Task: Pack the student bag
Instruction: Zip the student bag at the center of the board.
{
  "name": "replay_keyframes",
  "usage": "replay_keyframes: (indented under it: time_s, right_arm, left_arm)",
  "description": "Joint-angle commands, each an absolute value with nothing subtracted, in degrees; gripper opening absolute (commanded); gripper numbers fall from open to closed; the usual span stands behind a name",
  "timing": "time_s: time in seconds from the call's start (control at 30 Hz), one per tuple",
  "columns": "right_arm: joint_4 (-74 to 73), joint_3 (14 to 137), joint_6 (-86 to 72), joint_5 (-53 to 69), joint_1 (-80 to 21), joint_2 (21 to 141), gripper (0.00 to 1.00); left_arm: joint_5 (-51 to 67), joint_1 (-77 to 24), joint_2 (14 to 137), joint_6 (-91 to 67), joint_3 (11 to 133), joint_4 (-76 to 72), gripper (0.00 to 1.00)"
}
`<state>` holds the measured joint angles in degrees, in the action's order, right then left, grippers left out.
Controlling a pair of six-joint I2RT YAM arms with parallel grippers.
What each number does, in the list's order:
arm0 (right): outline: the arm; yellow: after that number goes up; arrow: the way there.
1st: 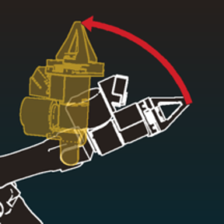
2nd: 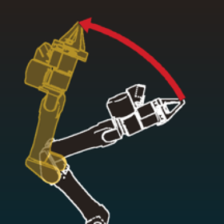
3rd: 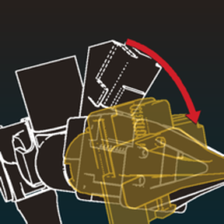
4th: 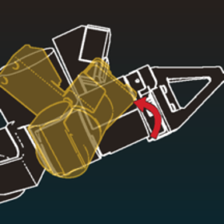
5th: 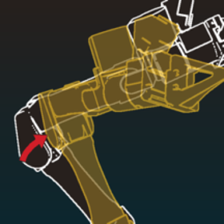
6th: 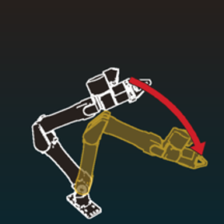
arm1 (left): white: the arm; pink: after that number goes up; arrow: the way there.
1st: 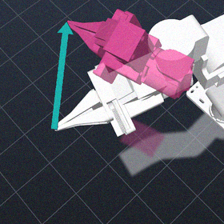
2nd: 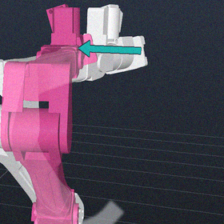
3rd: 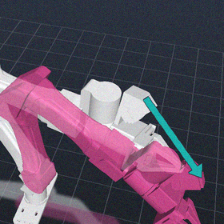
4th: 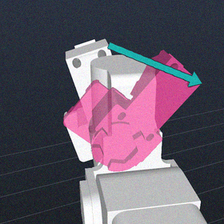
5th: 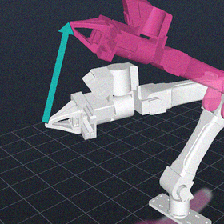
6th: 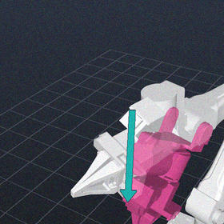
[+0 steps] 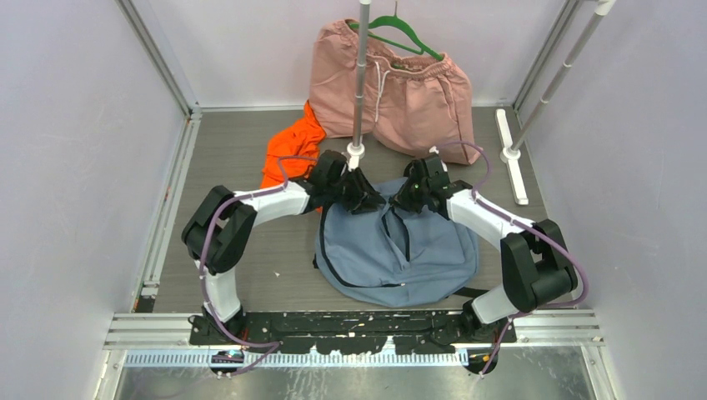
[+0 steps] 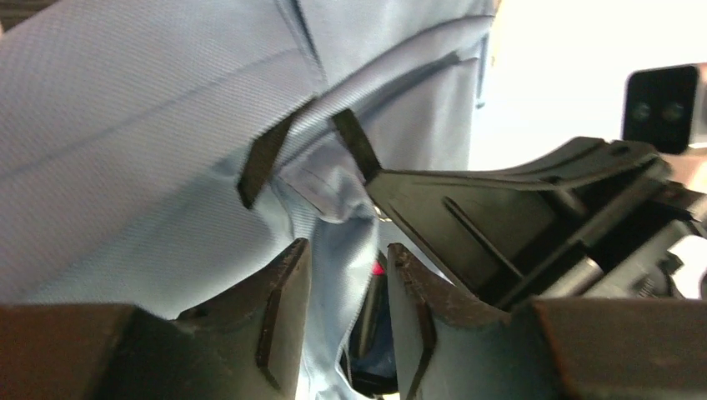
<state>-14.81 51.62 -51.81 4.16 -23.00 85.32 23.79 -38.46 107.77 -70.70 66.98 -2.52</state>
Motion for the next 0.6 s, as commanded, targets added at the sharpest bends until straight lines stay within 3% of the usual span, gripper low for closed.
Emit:
replay_keyframes:
  time_s: [0.0,0.57]
  right_arm:
    - [-11.0,50.4,-50.8,5.8,-23.0,81.6,0.01]
    - [-9.4,49.7,-50.3,6.8,-23.1,80.9,0.01]
  left_arm:
    - [25.7,-37.9,102.2,-68.7,68.1,-3.2,0.42]
    - [25.8,-38.8,109.9,-74.6,69.6,-6.3,0.4]
